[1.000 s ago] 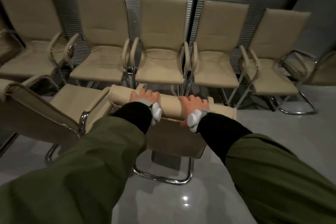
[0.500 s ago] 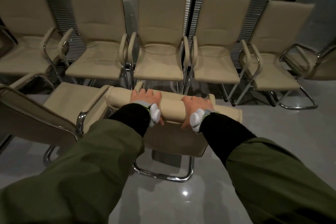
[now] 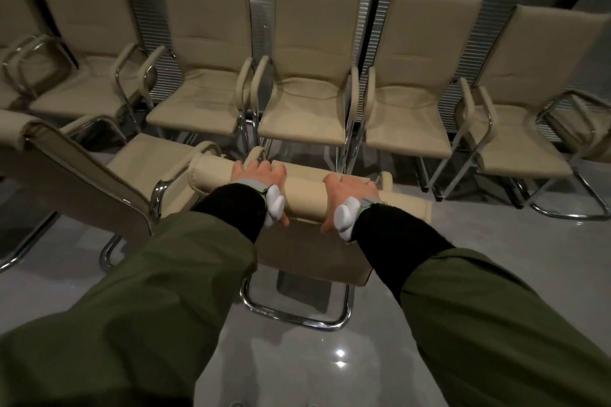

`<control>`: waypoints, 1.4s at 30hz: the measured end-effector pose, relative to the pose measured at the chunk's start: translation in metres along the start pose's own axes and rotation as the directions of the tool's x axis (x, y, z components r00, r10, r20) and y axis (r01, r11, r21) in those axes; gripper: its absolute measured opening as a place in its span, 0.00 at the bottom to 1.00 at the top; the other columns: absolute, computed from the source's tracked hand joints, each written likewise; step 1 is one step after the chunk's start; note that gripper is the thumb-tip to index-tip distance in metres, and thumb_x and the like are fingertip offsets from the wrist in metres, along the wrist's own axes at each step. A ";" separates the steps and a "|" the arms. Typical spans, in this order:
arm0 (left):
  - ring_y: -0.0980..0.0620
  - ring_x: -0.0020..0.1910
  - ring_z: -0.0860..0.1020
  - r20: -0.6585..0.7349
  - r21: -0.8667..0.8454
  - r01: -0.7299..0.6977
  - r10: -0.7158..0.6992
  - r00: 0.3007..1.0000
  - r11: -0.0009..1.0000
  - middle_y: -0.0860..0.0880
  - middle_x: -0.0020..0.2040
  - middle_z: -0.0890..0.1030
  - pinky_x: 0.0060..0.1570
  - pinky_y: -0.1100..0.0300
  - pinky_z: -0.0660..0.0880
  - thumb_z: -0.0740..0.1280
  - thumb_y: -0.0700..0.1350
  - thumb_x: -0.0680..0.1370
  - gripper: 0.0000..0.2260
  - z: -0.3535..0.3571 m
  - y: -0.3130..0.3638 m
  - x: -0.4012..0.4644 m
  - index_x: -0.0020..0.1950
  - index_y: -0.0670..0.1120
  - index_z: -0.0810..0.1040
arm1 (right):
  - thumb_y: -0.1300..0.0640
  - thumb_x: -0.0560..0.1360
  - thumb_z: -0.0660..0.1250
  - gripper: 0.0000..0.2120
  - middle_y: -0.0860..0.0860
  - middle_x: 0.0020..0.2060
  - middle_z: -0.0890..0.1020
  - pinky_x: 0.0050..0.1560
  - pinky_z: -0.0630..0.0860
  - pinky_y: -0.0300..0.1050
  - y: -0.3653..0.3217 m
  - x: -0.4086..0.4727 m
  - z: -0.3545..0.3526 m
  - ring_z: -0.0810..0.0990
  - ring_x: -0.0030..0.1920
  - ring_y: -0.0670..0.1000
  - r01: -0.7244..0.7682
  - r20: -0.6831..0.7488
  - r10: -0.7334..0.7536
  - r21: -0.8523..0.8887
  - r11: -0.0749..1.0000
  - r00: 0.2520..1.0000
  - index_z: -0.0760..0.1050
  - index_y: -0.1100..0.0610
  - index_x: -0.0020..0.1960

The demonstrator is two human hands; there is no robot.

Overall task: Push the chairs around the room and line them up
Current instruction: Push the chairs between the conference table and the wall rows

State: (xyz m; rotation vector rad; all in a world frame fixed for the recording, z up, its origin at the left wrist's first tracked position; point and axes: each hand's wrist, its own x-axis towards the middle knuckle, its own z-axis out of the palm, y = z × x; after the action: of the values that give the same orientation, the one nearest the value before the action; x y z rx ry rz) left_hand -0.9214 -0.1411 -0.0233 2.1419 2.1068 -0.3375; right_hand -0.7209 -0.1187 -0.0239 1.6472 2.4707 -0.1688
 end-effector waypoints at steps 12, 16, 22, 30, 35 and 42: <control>0.41 0.68 0.67 0.009 -0.046 0.170 -0.169 0.986 0.984 0.46 0.66 0.70 0.70 0.38 0.59 0.76 0.67 0.61 0.43 0.009 0.060 -0.063 0.70 0.53 0.64 | 0.40 0.56 0.79 0.38 0.53 0.52 0.76 0.46 0.67 0.50 0.033 -0.049 0.008 0.77 0.51 0.59 0.160 0.012 -0.160 -0.037 0.986 0.987 0.67 0.49 0.61; 0.41 0.67 0.68 -0.002 -0.039 0.215 -0.215 0.977 0.976 0.45 0.66 0.71 0.71 0.38 0.59 0.76 0.67 0.61 0.43 0.012 0.078 -0.084 0.70 0.52 0.64 | 0.40 0.58 0.79 0.41 0.55 0.54 0.76 0.48 0.67 0.50 0.039 -0.062 0.010 0.77 0.54 0.61 0.192 0.035 -0.190 -0.045 0.980 0.981 0.66 0.50 0.65; 0.42 0.65 0.69 0.009 -0.074 0.278 -0.278 0.960 0.958 0.46 0.63 0.72 0.69 0.39 0.61 0.76 0.68 0.61 0.40 0.020 0.095 -0.123 0.67 0.53 0.66 | 0.43 0.58 0.79 0.42 0.56 0.56 0.75 0.52 0.67 0.53 0.038 -0.086 0.014 0.76 0.57 0.62 0.230 0.068 -0.226 -0.050 0.972 0.972 0.65 0.50 0.67; 0.43 0.65 0.69 -0.042 -0.128 0.339 -0.347 0.937 0.932 0.47 0.65 0.72 0.63 0.42 0.63 0.74 0.72 0.60 0.40 0.040 0.110 -0.183 0.65 0.54 0.68 | 0.43 0.58 0.77 0.41 0.55 0.60 0.75 0.65 0.65 0.56 0.025 -0.125 0.023 0.74 0.61 0.59 0.290 0.070 -0.284 -0.107 0.951 0.956 0.64 0.48 0.67; 0.42 0.66 0.68 0.006 -0.174 0.390 -0.395 0.919 0.904 0.46 0.65 0.72 0.64 0.40 0.61 0.74 0.72 0.59 0.40 0.051 0.122 -0.222 0.64 0.53 0.68 | 0.41 0.57 0.78 0.43 0.54 0.60 0.75 0.58 0.68 0.54 0.018 -0.153 0.031 0.74 0.61 0.60 0.328 0.072 -0.321 -0.136 0.935 0.944 0.65 0.47 0.67; 0.42 0.65 0.69 0.015 -0.209 0.449 -0.456 0.890 0.869 0.46 0.64 0.72 0.65 0.40 0.61 0.74 0.69 0.62 0.39 0.057 0.140 -0.262 0.65 0.52 0.68 | 0.40 0.58 0.80 0.47 0.54 0.63 0.73 0.62 0.67 0.54 0.014 -0.178 0.031 0.71 0.64 0.60 0.416 0.106 -0.403 -0.172 0.893 0.909 0.62 0.47 0.71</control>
State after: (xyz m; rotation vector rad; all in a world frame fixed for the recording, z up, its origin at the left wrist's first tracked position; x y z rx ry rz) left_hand -0.7876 -0.4129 -0.0260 1.5339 2.5252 -0.1103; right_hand -0.6383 -0.2798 -0.0190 1.0126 2.6537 -0.0347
